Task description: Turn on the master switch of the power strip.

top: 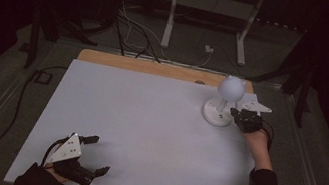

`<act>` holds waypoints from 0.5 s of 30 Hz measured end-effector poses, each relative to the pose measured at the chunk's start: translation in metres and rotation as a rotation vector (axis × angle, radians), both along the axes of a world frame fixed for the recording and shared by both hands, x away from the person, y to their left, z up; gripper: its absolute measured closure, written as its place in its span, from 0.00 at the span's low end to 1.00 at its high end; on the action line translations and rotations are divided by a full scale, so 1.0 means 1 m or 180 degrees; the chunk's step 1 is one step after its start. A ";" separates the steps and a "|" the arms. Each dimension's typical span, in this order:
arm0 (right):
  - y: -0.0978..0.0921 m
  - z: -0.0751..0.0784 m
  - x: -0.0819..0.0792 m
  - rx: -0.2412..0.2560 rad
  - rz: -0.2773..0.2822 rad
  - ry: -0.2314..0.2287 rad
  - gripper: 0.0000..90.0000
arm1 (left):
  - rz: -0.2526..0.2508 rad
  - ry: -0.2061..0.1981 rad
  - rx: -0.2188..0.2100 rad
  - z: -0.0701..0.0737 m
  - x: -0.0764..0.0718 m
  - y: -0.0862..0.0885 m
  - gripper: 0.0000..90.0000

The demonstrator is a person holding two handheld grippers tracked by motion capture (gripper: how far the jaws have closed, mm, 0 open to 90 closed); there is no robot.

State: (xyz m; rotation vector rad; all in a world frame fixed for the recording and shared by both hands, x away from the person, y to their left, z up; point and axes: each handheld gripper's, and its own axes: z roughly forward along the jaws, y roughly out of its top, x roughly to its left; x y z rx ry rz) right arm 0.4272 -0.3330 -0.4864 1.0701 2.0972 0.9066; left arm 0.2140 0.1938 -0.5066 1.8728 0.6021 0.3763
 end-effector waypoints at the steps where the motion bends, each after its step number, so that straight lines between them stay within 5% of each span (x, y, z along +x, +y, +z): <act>1: 0.001 -0.002 0.001 -0.0011 -0.0009 -0.0004 1.00 | 0.0001 0.0001 0.0000 0.000 0.000 0.000 0.00; 15: -0.001 -0.018 0.006 -0.0007 -0.0089 0.0072 1.00 | 0.0000 0.0005 0.0009 -0.001 0.000 0.000 0.00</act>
